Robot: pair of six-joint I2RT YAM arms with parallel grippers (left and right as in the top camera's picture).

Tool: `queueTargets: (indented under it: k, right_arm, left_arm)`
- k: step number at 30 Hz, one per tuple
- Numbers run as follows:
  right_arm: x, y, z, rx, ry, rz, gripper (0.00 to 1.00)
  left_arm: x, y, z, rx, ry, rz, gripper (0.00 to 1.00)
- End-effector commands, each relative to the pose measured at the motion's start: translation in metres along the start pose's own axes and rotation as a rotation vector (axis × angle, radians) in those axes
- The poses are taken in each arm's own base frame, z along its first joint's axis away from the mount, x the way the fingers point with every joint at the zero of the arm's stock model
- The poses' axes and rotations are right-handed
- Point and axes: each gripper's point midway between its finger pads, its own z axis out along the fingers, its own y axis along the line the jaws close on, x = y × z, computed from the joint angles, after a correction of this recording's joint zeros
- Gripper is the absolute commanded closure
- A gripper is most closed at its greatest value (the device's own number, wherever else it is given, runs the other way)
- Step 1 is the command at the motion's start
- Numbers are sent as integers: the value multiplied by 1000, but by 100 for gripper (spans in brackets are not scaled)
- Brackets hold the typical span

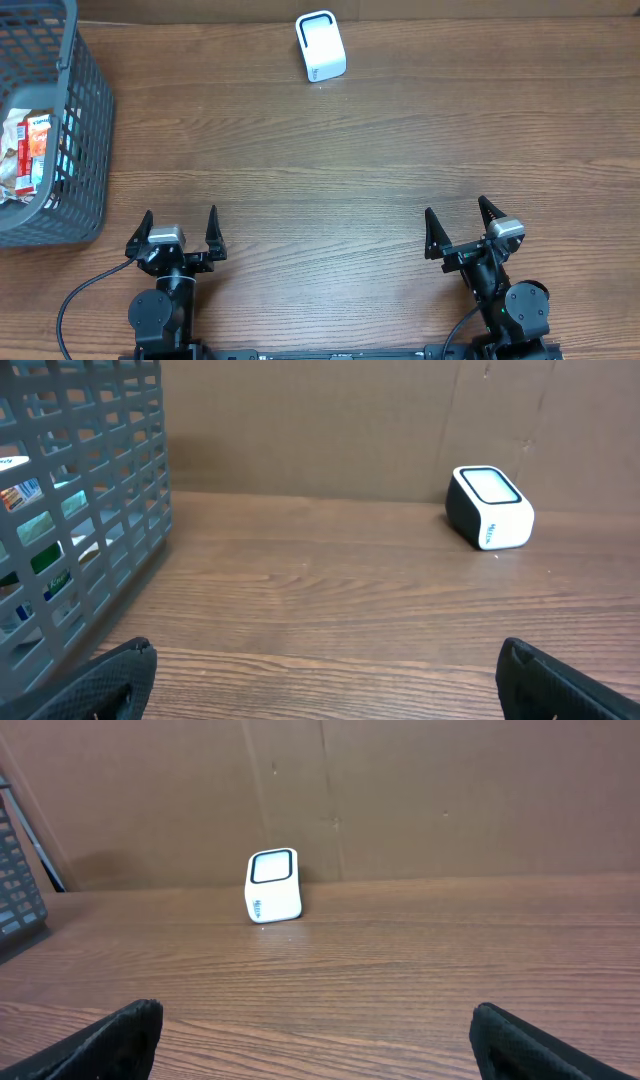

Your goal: Scan the item barcode

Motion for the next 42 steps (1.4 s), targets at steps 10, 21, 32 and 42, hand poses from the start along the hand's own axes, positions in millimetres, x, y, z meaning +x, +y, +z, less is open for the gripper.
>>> queueTargets:
  k: [10, 21, 32, 42]
  right_arm:
    - [1, -1, 0, 2, -5, 0, 0]
    - [1, -1, 0, 2, -5, 0, 0]
    - [1, -1, 0, 2, -5, 0, 0]
    - [1, -1, 0, 2, -5, 0, 0]
  left_arm:
    - [-5, -22, -3, 124, -6, 19, 0]
    - [-102, -28, -50, 133, -63, -109, 0]
    - [-223, -46, -121, 192, -59, -63, 0]
    - [-268, -68, -120, 293, 314, -29, 0]
